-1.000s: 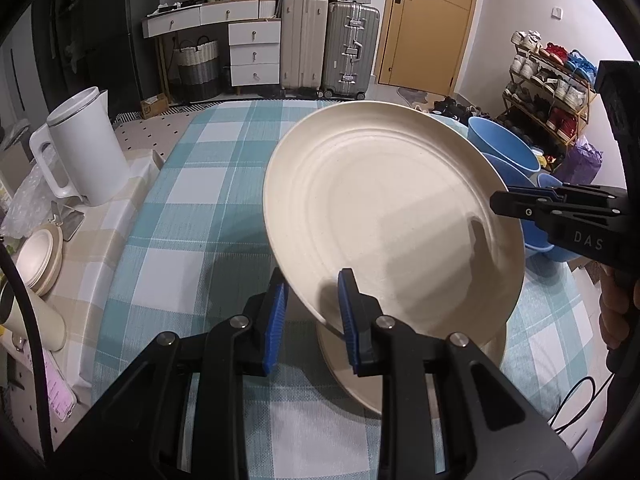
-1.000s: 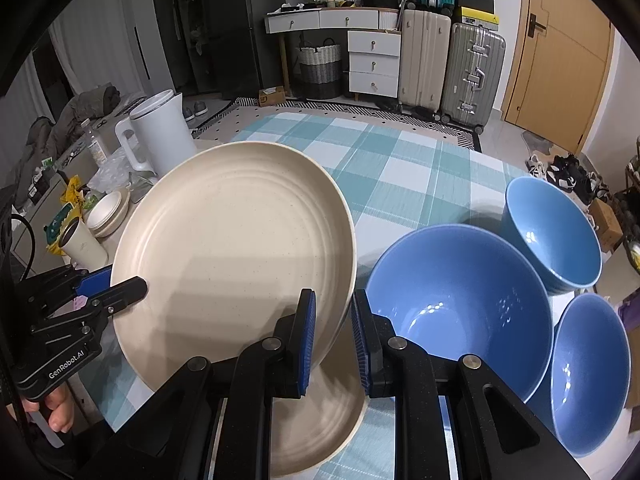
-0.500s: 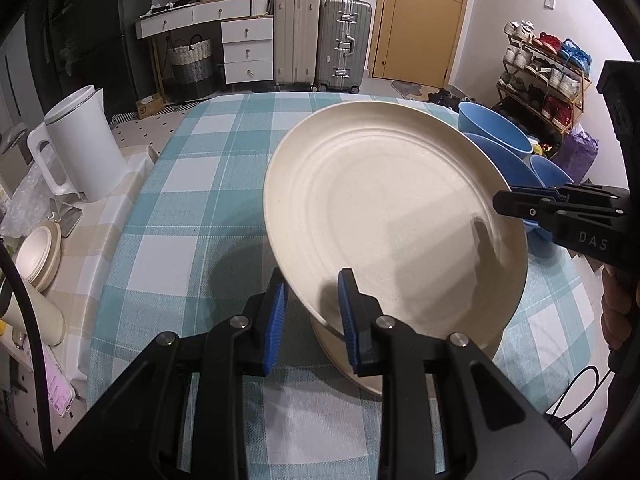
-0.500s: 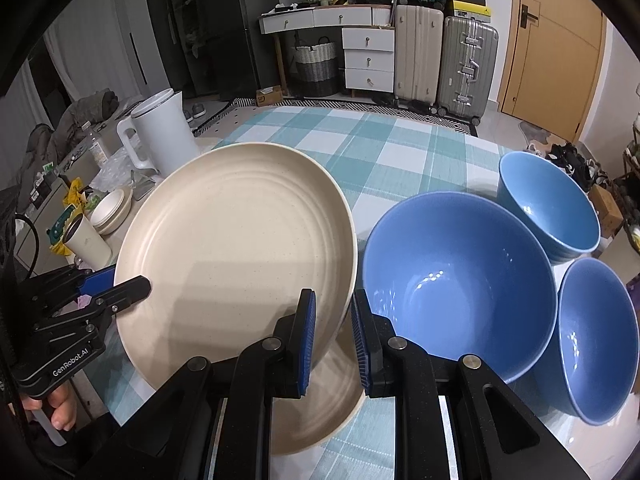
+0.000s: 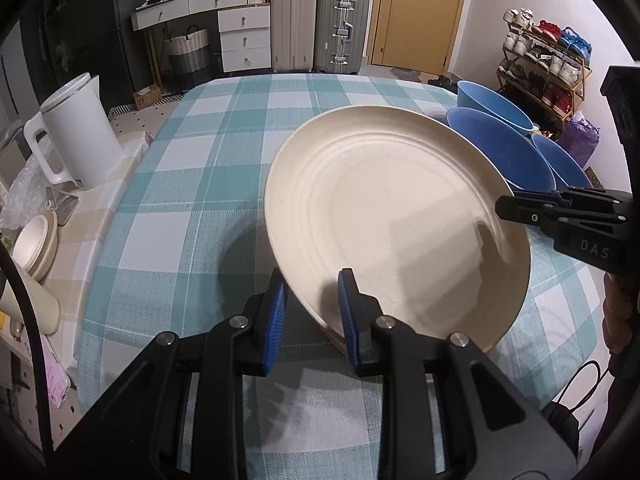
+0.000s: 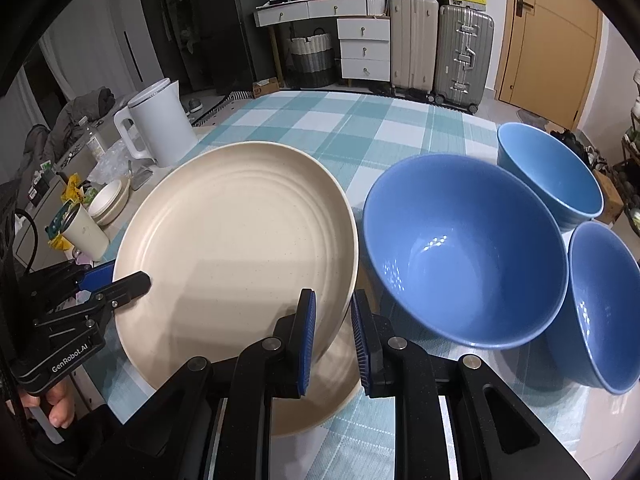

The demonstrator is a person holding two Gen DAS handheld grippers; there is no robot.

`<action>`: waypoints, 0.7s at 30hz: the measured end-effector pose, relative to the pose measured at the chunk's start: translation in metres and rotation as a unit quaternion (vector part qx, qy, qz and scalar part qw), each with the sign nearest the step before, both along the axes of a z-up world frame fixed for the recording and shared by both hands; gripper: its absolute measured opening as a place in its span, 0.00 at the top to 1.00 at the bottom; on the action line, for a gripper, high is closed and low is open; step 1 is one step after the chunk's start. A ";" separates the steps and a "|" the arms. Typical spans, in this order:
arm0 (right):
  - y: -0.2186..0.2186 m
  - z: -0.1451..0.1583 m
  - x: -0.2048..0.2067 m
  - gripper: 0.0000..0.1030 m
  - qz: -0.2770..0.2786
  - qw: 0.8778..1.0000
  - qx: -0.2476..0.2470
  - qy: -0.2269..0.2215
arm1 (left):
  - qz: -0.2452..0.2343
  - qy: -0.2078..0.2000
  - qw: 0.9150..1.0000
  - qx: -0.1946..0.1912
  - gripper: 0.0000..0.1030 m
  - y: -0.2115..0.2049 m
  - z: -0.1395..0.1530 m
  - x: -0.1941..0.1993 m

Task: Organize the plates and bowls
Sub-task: 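Carry the held cream plate with both tools over the cream plate stack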

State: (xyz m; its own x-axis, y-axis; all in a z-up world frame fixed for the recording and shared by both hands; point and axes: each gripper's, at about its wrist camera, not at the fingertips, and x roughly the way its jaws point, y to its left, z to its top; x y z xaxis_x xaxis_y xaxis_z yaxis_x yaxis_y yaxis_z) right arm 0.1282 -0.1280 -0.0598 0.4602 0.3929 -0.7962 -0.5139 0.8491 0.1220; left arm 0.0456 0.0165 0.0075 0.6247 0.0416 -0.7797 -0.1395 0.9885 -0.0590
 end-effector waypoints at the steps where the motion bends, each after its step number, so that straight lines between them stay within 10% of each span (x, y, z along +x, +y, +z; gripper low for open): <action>1: 0.000 -0.001 -0.001 0.82 -0.001 1.000 0.000 0.001 | 0.000 0.001 1.000 -0.001 0.79 0.000 -0.002 0.000; 21: -0.006 -0.023 -0.008 0.82 -0.018 1.000 -0.022 0.010 | -0.021 0.024 0.999 0.025 0.79 -0.015 -0.027 0.008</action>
